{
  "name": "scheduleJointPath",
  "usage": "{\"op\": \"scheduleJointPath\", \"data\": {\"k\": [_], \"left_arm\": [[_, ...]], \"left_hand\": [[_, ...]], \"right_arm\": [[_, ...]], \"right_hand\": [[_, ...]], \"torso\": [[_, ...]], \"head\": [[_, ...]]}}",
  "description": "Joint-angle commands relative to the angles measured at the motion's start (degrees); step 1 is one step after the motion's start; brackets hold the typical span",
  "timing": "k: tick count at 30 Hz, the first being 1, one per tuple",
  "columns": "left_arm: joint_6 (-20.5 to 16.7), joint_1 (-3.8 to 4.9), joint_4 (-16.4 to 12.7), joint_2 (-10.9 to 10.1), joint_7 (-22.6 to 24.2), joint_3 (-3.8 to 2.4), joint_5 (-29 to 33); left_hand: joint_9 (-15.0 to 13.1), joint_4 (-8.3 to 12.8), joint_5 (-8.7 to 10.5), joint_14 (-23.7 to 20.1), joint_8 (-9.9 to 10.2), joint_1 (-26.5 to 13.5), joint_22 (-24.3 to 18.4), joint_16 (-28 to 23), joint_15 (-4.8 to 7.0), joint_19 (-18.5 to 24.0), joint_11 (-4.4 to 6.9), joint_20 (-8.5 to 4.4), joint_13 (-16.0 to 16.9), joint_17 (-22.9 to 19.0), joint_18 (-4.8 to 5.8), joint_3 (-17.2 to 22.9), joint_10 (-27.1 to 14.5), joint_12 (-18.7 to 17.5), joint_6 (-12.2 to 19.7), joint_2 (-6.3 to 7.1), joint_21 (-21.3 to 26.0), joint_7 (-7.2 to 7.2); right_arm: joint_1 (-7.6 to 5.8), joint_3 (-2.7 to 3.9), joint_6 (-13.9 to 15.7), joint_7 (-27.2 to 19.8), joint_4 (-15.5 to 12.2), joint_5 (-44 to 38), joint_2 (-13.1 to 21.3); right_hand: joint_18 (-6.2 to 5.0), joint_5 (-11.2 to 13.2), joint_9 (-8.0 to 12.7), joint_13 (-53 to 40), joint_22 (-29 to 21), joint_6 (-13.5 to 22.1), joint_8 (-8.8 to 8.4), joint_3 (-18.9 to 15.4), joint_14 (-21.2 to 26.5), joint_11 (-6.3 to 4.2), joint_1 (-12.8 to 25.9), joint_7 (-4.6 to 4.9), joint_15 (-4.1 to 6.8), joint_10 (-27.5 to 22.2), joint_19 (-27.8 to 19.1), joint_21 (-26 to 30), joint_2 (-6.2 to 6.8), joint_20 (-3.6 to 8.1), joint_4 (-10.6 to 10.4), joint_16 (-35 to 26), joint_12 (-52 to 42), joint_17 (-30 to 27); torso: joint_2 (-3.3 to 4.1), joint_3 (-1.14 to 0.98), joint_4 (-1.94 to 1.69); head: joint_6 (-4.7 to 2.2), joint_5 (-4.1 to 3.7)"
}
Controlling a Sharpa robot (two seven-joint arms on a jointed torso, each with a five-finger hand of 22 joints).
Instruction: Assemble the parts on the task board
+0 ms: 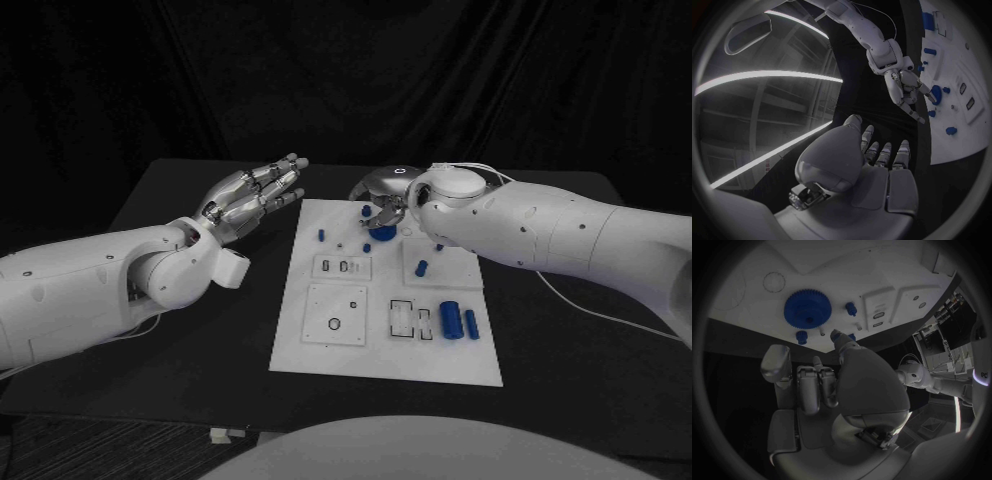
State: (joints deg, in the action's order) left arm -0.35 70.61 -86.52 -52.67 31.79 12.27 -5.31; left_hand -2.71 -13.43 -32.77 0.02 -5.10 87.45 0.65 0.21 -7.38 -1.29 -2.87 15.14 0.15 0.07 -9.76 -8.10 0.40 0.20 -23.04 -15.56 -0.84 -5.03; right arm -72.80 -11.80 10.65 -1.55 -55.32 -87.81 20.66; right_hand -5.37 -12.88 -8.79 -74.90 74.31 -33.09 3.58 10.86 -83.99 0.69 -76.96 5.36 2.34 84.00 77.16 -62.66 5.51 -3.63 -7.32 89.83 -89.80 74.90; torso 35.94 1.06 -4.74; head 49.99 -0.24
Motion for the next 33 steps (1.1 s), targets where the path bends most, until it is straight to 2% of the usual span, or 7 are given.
{"op": "scheduleJointPath", "data": {"k": [1,7,9,11,14,17,33], "left_arm": [[0.8,-0.06,0.0,0.1,0.4,-0.07,0.0],[1.2,-0.07,0.1,0.2,0.2,-0.07,0.0],[1.2,-0.08,0.1,0.2,0.2,-0.07,0.0],[1.3,-0.08,0.1,0.1,0.2,-0.07,0.0],[1.3,-0.10,0.1,0.1,0.2,-0.07,0.0],[1.4,-0.11,0.2,0.1,0.2,-0.07,0.0],[1.8,-0.59,0.4,0.1,0.2,-0.07,0.0]], "left_hand": [[0.0,0.0,-0.39,0.0,-0.4,0.5,0.1,-0.2,-0.48,0.0,-0.40,0.44,0.1,-0.1,-0.60,0.4,0.1,0.2,0.3,0.11,-0.3,-0.30],[0.0,0.1,-0.46,0.0,-0.4,0.6,0.1,-0.2,-0.55,0.0,-0.42,0.49,0.1,-0.1,-0.59,0.6,0.0,0.2,0.3,0.05,-0.2,-0.33],[0.0,0.1,-0.46,0.0,-0.4,0.6,0.1,-0.2,-0.55,0.0,-0.42,0.49,0.1,-0.1,-0.59,0.6,0.0,0.2,0.3,0.05,-0.2,-0.33],[0.0,0.1,-0.51,0.0,-0.4,0.7,0.1,-0.2,-0.58,0.0,-0.44,0.52,0.1,-0.1,-0.58,0.7,0.0,0.2,0.4,-0.01,-0.2,-0.34],[0.0,0.1,-0.51,0.0,-0.4,0.7,0.1,-0.2,-0.58,0.0,-0.44,0.52,0.1,-0.1,-0.58,0.7,0.0,0.2,0.4,-0.01,-0.2,-0.34],[0.0,0.2,-0.53,0.0,-0.3,0.7,0.1,-0.2,-0.60,0.0,-0.44,0.54,0.1,-0.1,-0.58,0.8,0.0,0.2,0.4,-0.02,-0.3,-0.35],[0.0,0.3,-0.55,0.0,-0.3,0.8,0.1,-0.2,-0.65,0.0,-0.46,0.57,0.1,0.0,-0.58,0.9,0.0,0.2,0.4,-0.02,-0.3,-0.36]], "right_arm": [[0.12,0.04,2.6,-0.4,-0.5,-0.4,0.4],[0.08,0.03,7.5,-3.0,-2.3,0.1,2.1],[0.04,0.03,9.1,-3.8,-3.5,0.4,3.2],[-0.04,0.03,9.9,-3.9,-4.9,0.5,4.5],[-0.19,0.03,8.8,-2.8,-6.4,0.7,6.1],[-0.25,0.03,6.2,-0.7,-7.4,0.8,7.5],[0.86,0.02,-1.7,5.0,-6.1,0.1,7.7]], "right_hand": [[-0.76,5.7,1.1,-15.1,-0.1,2.2,-0.33,-2.1,-6.0,-0.71,2.1,-0.41,0.87,6.0,-0.3,0.8,0.41,0.37,-1.7,0.2,-0.2,15.1],[-0.69,9.7,1.0,-15.1,0.2,-2.2,0.85,-4.3,-6.0,-0.77,4.5,-0.42,0.98,6.0,0.1,1.2,1.69,0.55,-7.9,0.2,-0.2,15.1],[-0.52,6.7,-0.5,-15.1,0.8,-9.3,3.32,-3.6,-6.0,-0.73,3.0,-0.32,0.97,6.0,0.6,0.5,0.18,0.56,-7.4,0.2,-0.2,15.1],[-0.27,-0.1,-1.3,-15.1,1.7,-11.8,4.61,-3.2,-6.0,-0.71,1.7,-0.34,0.99,6.0,1.4,-0.7,-0.45,0.63,-6.3,0.2,-0.2,15.1],[-0.12,-6.4,-2.4,-15.1,2.3,-13.4,5.86,-2.7,-6.0,-0.49,0.2,-0.02,0.84,6.0,1.8,-1.3,-0.68,0.54,-4.7,0.2,-0.2,15.1],[-0.01,-7.4,-2.8,-15.1,2.7,-12.7,5.92,-2.6,-6.0,-0.23,-0.2,0.33,0.64,6.0,2.1,-1.7,-0.43,0.41,-4.0,0.2,-0.2,15.1],[0.15,-3.7,-4.2,-15.1,3.8,-8.7,6.73,-4.4,-6.0,1.01,2.7,1.74,-0.39,6.0,2.7,-2.5,0.42,-0.47,-4.8,0.2,-0.2,15.1]], "torso": [[-0.01,-0.02,0.03],[0.00,-0.03,0.04],[0.01,-0.03,0.05],[0.00,-0.03,0.08],[-0.02,-0.01,0.04],[-0.01,-0.01,0.02],[0.03,-0.05,0.05]], "head": [[0.01,-0.16],[0.01,0.00],[0.01,0.00],[0.01,0.21],[0.01,0.20],[0.01,0.14],[0.01,-0.32]]}}
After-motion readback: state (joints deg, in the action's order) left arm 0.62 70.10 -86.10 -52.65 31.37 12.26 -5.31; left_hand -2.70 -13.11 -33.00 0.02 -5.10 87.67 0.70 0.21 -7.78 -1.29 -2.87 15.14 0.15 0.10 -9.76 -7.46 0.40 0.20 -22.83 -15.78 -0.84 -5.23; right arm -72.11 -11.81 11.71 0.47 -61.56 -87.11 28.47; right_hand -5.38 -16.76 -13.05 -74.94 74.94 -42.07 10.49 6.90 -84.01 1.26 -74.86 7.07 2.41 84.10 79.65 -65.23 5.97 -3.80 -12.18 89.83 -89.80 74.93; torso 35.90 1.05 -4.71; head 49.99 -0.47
